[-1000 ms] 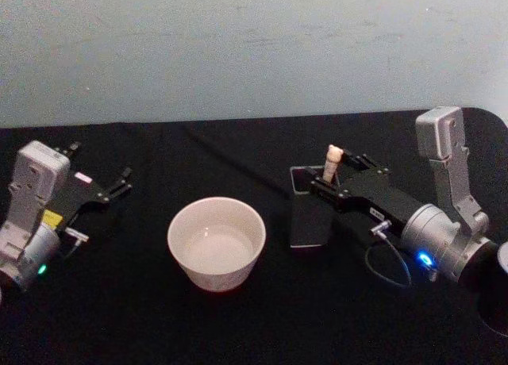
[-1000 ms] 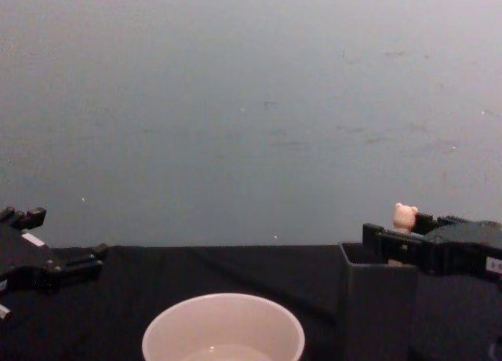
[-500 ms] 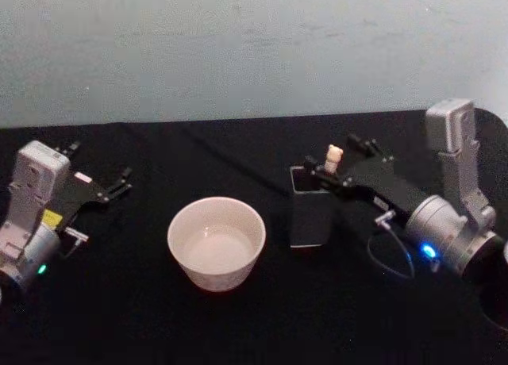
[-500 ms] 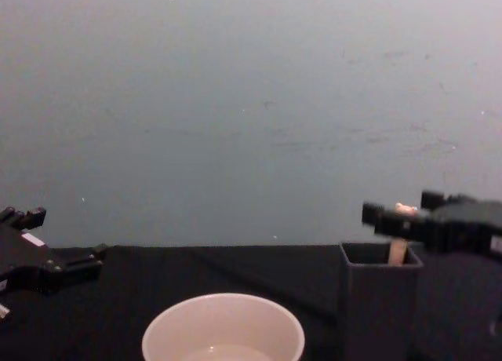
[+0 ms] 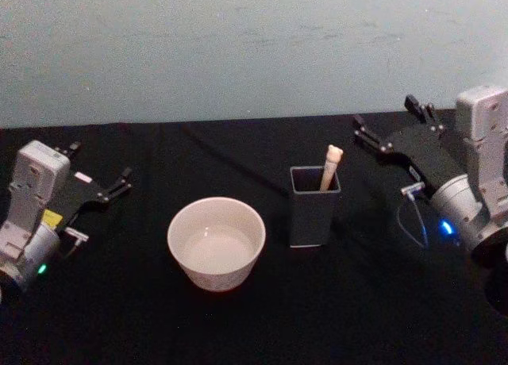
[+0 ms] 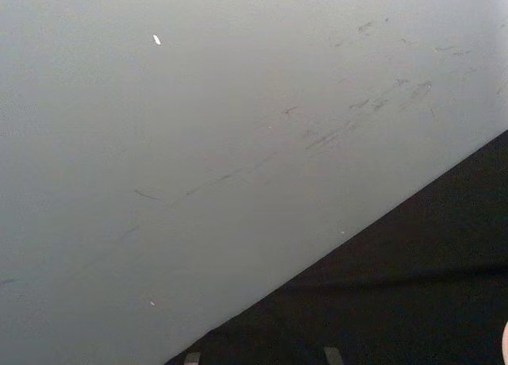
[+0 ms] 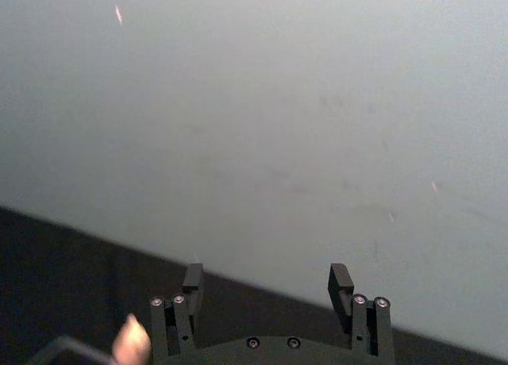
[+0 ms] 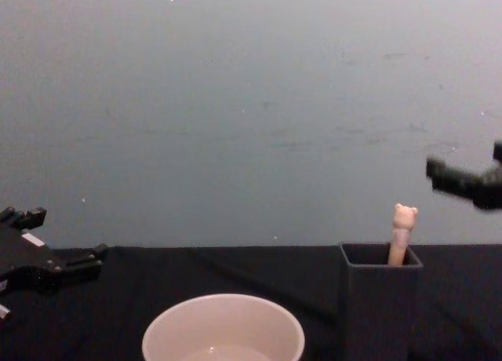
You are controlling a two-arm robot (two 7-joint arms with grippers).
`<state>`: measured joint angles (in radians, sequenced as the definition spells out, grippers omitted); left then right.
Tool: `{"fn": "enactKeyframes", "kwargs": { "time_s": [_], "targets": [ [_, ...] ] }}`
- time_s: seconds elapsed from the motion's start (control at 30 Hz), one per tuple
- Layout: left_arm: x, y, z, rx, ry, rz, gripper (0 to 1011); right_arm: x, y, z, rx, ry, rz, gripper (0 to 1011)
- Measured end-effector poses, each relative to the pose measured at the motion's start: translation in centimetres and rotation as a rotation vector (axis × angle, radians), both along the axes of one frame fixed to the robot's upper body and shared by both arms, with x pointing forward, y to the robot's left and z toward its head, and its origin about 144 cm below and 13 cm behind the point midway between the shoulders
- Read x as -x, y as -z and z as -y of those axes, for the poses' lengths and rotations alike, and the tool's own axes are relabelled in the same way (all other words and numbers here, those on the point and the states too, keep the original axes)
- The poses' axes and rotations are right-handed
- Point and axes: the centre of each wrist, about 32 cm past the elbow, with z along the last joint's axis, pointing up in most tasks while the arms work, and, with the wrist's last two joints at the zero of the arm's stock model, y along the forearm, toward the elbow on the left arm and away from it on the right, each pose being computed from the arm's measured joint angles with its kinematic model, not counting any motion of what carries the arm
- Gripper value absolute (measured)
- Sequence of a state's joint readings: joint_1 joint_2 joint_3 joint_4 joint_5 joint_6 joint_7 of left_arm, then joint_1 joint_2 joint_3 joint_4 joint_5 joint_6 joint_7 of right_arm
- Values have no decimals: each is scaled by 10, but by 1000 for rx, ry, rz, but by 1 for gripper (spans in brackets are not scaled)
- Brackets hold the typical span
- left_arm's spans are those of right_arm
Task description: Pick up the stirring spoon with one hand, stir inside the cup, then place it back in its original position.
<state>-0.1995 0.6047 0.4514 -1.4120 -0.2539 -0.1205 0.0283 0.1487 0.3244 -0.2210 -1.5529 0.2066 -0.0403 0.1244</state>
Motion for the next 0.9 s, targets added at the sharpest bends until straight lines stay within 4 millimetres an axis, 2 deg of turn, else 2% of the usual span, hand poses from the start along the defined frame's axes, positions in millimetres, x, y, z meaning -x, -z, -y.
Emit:
{"fn": "enactKeyframes", "kwargs": {
  "time_s": [0.4,0.63,0.9],
  "targets": [
    [0,0,0,0,0,0,1001,3,45,-2,136,34,-148,1002],
    [0,0,0,0,0,0,1001,4,56,-3,171,34,-193,1002],
    [0,0,0,0,0,0,1001,4,56,-3,171,34,-191,1002]
  ]
}}
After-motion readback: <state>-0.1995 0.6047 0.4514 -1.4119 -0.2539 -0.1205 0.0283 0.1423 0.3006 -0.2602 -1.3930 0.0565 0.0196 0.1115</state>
